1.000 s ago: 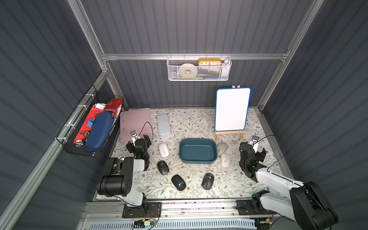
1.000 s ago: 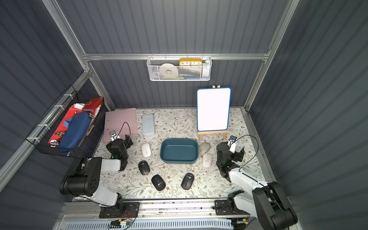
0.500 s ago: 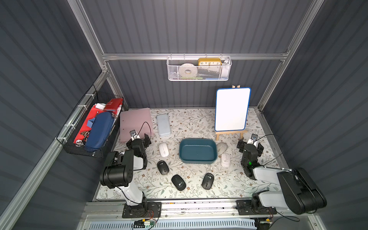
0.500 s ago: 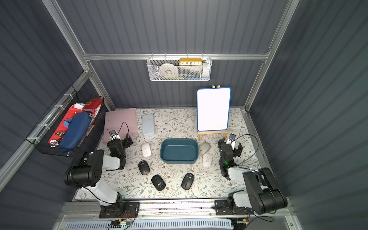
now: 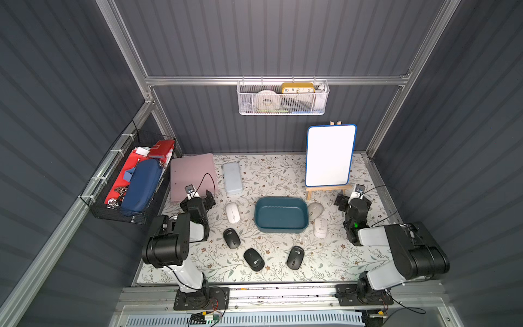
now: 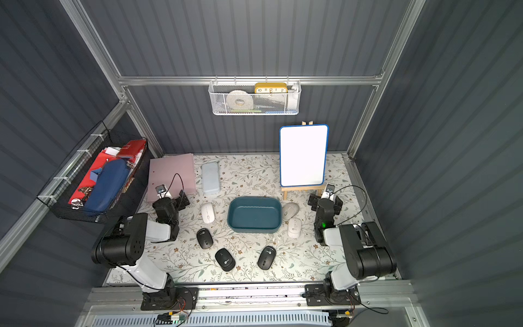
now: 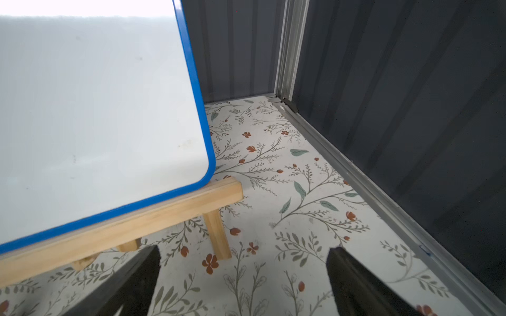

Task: Take out the mouse from the storage box
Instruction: Reset both arms

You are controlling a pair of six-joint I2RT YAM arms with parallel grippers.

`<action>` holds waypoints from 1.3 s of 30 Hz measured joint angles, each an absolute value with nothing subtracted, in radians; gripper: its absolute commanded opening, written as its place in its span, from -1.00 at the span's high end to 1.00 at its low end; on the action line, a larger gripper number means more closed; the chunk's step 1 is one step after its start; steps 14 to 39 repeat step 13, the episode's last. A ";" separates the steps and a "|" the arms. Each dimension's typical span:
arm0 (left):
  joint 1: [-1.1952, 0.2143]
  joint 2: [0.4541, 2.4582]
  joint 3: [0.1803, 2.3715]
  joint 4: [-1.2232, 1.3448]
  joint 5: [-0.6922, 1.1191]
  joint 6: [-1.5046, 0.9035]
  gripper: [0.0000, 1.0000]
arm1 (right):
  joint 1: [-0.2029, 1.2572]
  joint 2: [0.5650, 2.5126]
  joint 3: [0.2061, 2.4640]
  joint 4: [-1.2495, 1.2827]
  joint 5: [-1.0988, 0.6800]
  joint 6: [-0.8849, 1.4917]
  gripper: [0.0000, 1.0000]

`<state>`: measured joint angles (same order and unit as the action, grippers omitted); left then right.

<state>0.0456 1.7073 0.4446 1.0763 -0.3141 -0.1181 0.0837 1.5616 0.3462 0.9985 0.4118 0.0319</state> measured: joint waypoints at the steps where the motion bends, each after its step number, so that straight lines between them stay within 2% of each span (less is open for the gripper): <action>1: 0.046 1.707 0.445 1.076 -0.314 -0.118 -0.99 | 0.082 1.557 0.348 0.957 0.403 0.036 -0.98; 39: 0.075 1.707 0.459 1.061 -0.269 -0.122 -0.99 | 0.077 1.544 0.354 0.944 0.382 0.044 -0.98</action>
